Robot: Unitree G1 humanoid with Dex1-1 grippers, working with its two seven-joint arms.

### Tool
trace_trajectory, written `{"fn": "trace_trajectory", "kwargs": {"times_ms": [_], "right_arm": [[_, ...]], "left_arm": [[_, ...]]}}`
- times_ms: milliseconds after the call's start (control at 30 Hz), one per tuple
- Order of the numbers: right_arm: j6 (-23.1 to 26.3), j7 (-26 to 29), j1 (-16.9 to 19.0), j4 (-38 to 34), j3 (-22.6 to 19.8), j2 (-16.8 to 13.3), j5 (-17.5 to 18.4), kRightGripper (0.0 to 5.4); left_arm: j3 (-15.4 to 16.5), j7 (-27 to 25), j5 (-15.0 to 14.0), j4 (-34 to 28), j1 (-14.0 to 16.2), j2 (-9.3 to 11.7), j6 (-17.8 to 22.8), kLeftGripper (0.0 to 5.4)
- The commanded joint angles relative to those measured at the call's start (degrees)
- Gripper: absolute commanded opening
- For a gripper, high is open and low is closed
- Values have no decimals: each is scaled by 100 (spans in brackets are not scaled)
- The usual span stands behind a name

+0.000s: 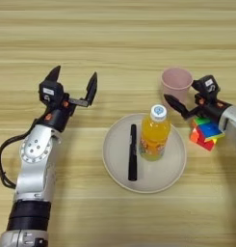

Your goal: Move the objects on the table

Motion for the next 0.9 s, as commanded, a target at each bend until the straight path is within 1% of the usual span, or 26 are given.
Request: {"fn": "trace_trajectory", "kwargs": {"times_ms": [33,467,767,900], "right_arm": [[-134,-92,-195,318,79,115,-161,538],[-600,-346,-604,1365,67,314,-381,538],[-824,-431,-750,1676,70,444,-468,538],[-872,-437,-775,1709,70,494,-477,538]], "left_arm": [[-25,21,58,16,-3,4,-32,540],[-13,3,46,-10,25,25,-40,540],[-21,5,47,-25,40,18,-37,540],[-23,-2,46,-22,40,18,-44,540]]}}
